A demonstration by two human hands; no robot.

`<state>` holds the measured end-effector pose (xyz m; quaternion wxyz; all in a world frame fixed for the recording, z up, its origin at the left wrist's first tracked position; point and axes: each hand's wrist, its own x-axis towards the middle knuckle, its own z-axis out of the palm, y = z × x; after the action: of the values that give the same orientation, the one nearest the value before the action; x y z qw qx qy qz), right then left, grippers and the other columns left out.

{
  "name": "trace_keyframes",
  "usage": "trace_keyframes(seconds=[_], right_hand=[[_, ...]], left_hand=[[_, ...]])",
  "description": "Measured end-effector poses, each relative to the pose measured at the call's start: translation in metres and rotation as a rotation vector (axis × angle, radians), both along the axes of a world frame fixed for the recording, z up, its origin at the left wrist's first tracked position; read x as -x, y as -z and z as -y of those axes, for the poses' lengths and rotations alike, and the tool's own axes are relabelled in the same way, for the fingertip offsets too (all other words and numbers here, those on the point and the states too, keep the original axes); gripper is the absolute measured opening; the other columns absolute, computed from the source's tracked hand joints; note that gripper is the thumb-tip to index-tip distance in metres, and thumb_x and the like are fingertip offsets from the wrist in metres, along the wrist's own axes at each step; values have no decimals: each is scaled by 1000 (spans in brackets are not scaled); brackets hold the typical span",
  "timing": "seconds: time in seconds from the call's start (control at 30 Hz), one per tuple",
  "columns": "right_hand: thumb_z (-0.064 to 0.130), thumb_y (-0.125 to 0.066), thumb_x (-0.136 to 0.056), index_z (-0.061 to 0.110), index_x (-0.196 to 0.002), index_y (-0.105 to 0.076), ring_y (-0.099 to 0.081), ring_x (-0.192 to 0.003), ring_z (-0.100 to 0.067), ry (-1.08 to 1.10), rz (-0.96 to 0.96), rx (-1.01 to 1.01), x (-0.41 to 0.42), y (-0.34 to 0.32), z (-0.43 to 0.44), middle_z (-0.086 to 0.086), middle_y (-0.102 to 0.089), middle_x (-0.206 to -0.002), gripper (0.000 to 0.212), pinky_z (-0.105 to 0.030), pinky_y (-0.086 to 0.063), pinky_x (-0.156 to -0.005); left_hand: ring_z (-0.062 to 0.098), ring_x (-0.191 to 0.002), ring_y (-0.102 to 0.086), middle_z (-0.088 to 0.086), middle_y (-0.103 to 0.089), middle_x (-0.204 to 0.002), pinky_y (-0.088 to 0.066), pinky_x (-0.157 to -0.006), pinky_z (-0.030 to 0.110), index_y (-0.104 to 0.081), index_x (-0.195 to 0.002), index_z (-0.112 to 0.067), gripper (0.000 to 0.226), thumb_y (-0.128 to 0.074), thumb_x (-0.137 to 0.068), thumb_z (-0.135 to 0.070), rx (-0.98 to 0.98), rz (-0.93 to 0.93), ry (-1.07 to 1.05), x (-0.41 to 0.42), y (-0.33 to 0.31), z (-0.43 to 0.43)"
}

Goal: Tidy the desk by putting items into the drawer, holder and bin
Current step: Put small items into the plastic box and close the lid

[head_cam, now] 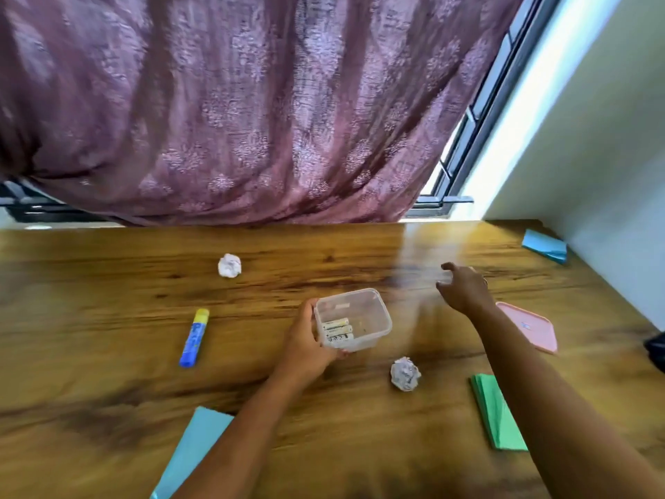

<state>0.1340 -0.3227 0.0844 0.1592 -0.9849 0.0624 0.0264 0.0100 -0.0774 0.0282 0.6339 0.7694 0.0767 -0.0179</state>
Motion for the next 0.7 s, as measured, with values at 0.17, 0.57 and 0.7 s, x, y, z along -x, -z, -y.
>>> trace_keyframes(seconds=[0.17, 0.57, 0.7], right_hand=[[32, -51, -93, 25, -152, -13, -18, -141, -43, 99, -250, 108, -32, 36, 37, -18, -3, -158, 71, -41, -22, -114], [26, -61, -91, 13, -124, -56, -56, -107, -30, -105, -45, -72, -40, 22, 14, -16, -57, -123, 36, -32, -43, -86], [35, -69, -84, 24, -112, -62, -62, -81, -7, -350, -26, -416, -7, -15, -22, 3, -65, -100, 31, -20, -52, -68]], left_hand=[[5, -108, -57, -12, -60, -118, -53, -88, 28, -44, -122, -32, 76, -83, -63, -2, -25, -20, 38, -17, 1, 12], [-12, -86, -57, -20, -57, -108, -46, -61, 4, -40, -120, -34, 77, -82, -64, -3, -169, -33, 98, -42, 4, 18], [-15, -92, -59, -16, -60, -114, -49, -72, 8, -39, -128, -35, 80, -80, -66, -3, -146, -10, 81, -39, 17, 23]])
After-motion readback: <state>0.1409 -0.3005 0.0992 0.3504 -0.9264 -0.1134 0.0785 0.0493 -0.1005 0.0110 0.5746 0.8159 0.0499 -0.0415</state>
